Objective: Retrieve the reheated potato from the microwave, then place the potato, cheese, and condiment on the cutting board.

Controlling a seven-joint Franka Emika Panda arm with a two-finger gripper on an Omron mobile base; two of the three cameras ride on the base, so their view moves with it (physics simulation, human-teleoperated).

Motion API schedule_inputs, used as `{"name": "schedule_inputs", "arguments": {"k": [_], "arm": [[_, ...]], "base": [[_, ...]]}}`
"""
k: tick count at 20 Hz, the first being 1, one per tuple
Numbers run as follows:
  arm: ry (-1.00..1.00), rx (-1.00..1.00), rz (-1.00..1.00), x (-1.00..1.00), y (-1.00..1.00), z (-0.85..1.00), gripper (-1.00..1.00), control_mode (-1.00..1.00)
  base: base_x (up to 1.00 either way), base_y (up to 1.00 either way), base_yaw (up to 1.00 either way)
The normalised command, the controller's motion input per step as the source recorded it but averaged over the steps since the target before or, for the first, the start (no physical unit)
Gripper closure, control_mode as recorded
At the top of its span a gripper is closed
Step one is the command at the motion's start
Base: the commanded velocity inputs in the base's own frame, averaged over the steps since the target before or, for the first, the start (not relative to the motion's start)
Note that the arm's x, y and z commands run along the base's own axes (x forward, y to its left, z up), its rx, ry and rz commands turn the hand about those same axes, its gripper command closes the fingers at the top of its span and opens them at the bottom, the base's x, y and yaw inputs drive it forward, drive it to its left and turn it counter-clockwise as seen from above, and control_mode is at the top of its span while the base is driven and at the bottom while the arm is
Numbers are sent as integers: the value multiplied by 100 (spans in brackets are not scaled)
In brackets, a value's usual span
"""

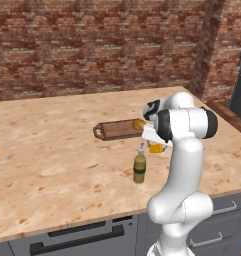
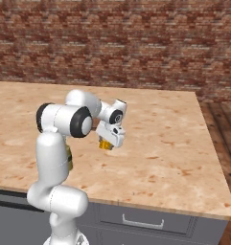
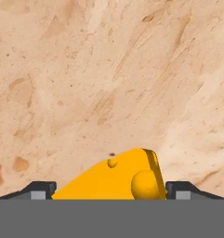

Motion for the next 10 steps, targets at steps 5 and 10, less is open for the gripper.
{"name": "schedule_inputs", "arguments": {"k": [5,10], "arm": [[0,0,-4,-4,0,13,100,-100],[0,0,0,0,11,35,100,-100]], "base": [[0,0,0],[0,0,0]]}}
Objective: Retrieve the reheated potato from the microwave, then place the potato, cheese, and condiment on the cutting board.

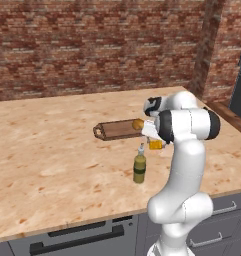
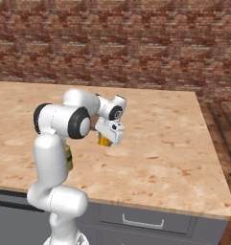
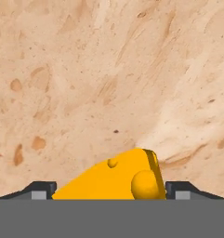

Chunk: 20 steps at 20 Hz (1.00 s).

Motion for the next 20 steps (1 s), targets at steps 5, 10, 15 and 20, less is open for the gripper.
{"name": "schedule_inputs", "arguments": {"k": [5,10,15,20], "arm": [[0,-3,1,6,25,47,100,-100],[-1,-10,11,19,29,41,100,-100],[-3,-3,15,29,22,21,100,-100],[-8,0,20,28,22,15,100,-100]], "base": [[0,0,0],[0,0,0],[0,0,0],[0,0,0]]}}
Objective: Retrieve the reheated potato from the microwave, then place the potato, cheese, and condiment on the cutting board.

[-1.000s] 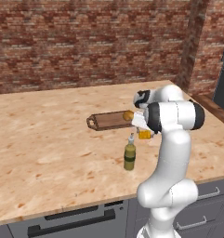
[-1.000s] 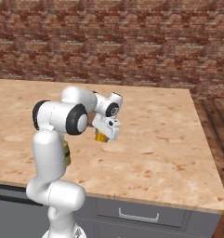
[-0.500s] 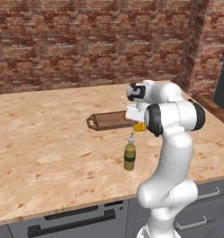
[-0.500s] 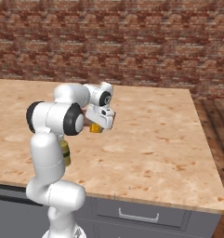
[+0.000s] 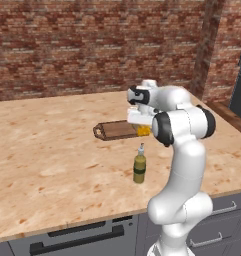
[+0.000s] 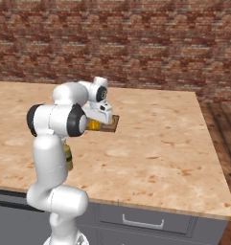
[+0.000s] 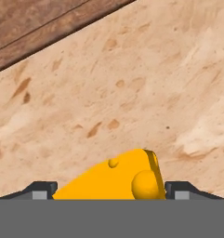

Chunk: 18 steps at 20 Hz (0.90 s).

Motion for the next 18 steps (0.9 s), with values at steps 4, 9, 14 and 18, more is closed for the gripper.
{"name": "schedule_inputs", "arguments": {"k": [4,9,14,18], "arm": [[0,0,17,42,13,13,100,-100],[-6,0,19,50,17,3,100,-100],[-12,0,20,53,14,0,100,-100],[-8,1,13,58,14,-4,100,-100]], "base": [[0,0,0],[0,0,0],[0,0,0],[0,0,0]]}}
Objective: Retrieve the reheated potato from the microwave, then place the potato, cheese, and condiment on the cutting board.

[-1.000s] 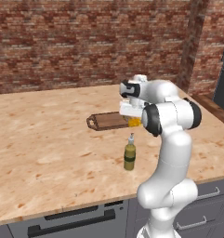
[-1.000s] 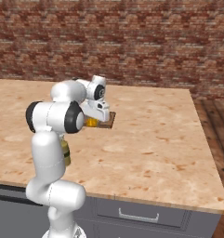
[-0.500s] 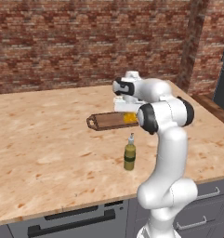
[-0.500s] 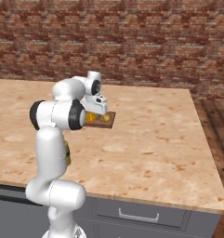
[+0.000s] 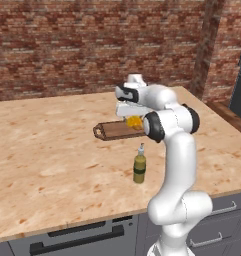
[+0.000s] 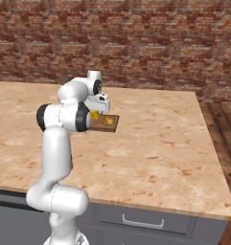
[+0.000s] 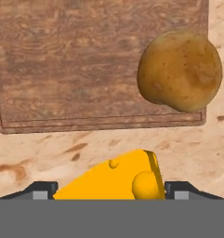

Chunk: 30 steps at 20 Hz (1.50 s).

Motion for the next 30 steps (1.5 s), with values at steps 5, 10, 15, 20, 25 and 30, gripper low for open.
{"name": "schedule_inputs", "arguments": {"k": [5,10,15,20,25,30], "arm": [[-1,3,8,54,17,-4,100,-100],[0,1,5,55,16,-13,100,-100],[0,0,2,48,12,-18,100,-100],[0,0,1,30,4,-10,100,-100],[7,0,1,11,0,0,100,-100],[10,0,1,-1,0,-6,100,-100]], "base": [[0,0,0],[0,0,0],[0,0,0],[0,0,0],[0,0,0],[0,0,0]]}}
